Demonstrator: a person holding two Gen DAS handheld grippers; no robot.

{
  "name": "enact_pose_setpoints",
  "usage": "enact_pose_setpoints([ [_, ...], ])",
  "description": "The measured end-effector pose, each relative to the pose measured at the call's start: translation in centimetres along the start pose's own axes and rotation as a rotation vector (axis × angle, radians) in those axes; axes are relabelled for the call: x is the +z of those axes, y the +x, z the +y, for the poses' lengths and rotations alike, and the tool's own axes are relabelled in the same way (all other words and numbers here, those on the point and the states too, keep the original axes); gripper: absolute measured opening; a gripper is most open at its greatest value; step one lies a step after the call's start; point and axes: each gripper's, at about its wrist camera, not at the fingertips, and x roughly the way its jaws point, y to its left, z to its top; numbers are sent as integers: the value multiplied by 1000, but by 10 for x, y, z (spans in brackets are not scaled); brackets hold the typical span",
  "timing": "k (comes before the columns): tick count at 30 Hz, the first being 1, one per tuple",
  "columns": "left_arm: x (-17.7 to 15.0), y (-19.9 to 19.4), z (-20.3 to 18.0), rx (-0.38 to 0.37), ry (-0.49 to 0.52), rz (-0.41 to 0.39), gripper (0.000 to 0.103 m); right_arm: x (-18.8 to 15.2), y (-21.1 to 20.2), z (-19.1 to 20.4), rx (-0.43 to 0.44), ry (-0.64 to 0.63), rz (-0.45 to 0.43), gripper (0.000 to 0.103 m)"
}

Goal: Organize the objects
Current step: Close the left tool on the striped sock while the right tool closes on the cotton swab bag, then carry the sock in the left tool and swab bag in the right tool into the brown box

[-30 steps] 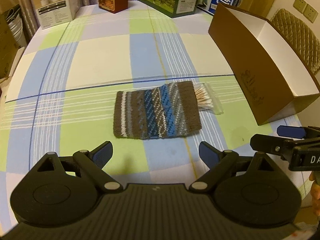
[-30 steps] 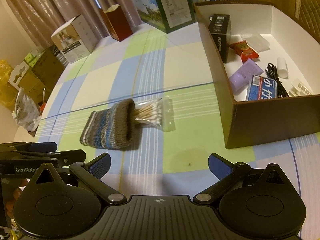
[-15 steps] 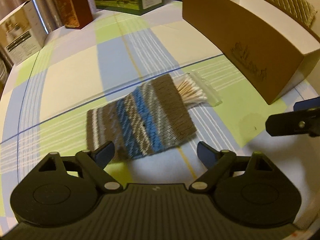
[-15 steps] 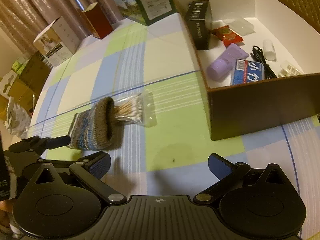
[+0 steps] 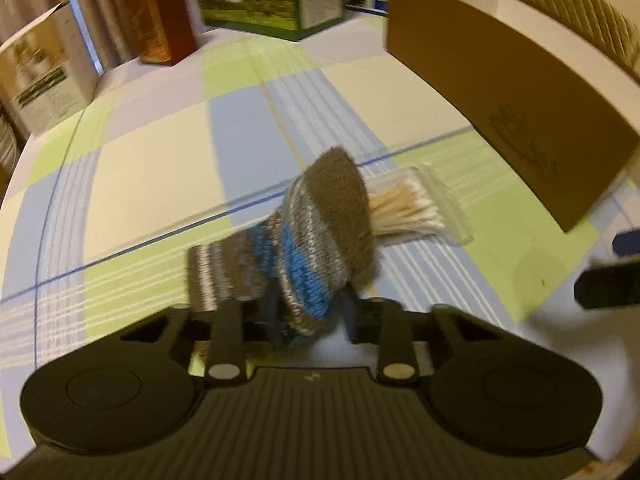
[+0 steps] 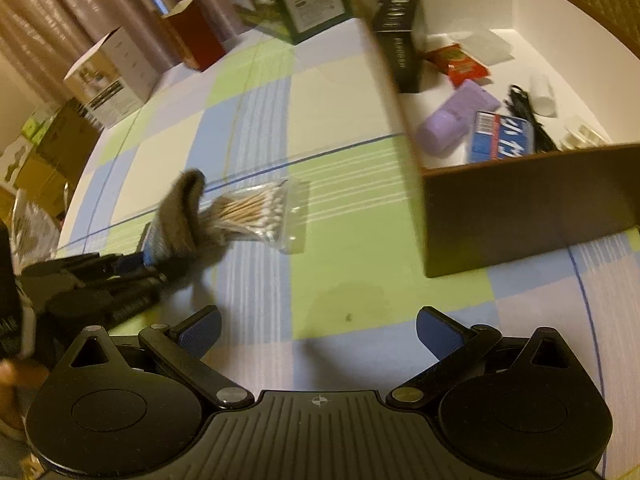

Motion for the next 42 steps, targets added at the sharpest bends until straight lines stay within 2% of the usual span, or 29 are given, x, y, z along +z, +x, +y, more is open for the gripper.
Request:
enact_pose_setpoints([
  [10, -16, -27, 95, -52, -417, 31, 20, 18, 19, 47, 76, -218, -68, 100],
  [13, -24, -27, 113, -34, -489, 48, 14, 28, 34, 63, 79, -326, -88, 92],
  [17, -34, -28, 125, -43, -557, 59, 14, 35, 60, 83, 73, -516, -106, 91],
  [21, -31, -22, 123, -44, -556, 60, 16, 35, 92, 91, 48, -674, -89, 91],
  [25, -27, -16, 119, -35, -549, 65, 21, 32, 113, 88, 5, -753, -82, 91],
  [26, -25, -15, 117, -23, -534, 60, 21, 31, 115, 86, 10, -755, -76, 86],
  [27, -24, -15, 114, -16, -521, 55, 21, 31, 117, 84, 16, -753, -64, 73],
  [33, -17, -9, 105, 0, -453, 55, 21, 30, 108, 76, 10, -734, -60, 36],
  [35, -15, -8, 101, 4, -423, 58, 21, 32, 105, 76, 5, -718, -47, 31],
  [37, -13, -7, 96, 12, -392, 61, 16, 31, 100, 75, -1, -688, -27, 30],
  [42, -10, -10, 89, 18, -352, 68, 14, 25, 84, 66, 2, -525, 15, 29],
])
